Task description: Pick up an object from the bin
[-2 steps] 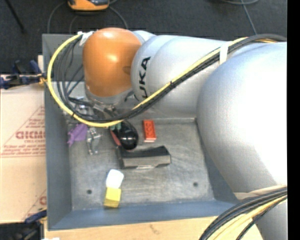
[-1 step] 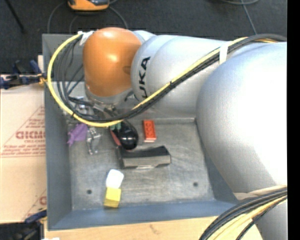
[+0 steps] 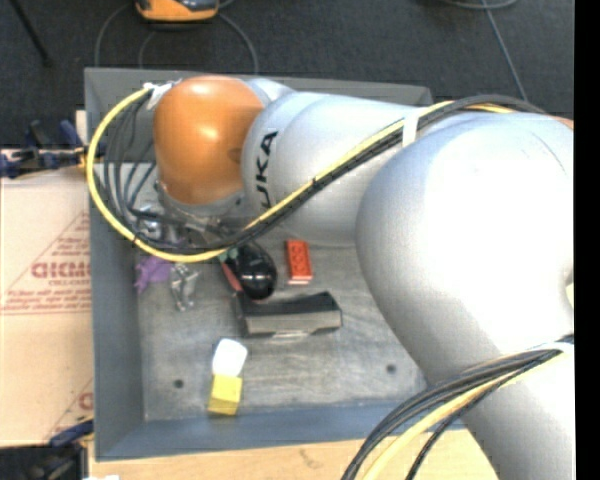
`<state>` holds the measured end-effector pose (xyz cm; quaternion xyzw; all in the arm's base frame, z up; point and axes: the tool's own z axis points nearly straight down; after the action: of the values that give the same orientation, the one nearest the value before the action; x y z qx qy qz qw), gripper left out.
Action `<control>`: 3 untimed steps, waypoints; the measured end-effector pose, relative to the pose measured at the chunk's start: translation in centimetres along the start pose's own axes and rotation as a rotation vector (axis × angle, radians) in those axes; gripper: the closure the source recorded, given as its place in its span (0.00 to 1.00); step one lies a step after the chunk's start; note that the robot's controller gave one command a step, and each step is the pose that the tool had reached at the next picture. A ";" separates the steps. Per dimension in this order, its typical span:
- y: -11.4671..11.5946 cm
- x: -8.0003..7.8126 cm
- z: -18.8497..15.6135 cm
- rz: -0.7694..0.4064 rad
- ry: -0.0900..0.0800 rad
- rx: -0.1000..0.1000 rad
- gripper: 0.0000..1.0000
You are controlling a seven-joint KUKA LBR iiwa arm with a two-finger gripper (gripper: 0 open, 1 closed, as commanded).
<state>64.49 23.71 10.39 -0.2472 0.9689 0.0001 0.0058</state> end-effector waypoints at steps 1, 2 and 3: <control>-0.2 -1.0 2.7 -0.006 -0.005 -0.005 1.00; -0.2 -1.0 2.7 -0.006 -0.005 -0.005 1.00; -0.4 -1.2 -0.3 -0.003 0.002 -0.003 1.00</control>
Offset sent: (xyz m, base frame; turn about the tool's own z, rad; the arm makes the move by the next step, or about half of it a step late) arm 0.0000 0.0000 0.0000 0.0000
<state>65.74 23.90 10.75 -0.2486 0.9686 0.0013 0.0043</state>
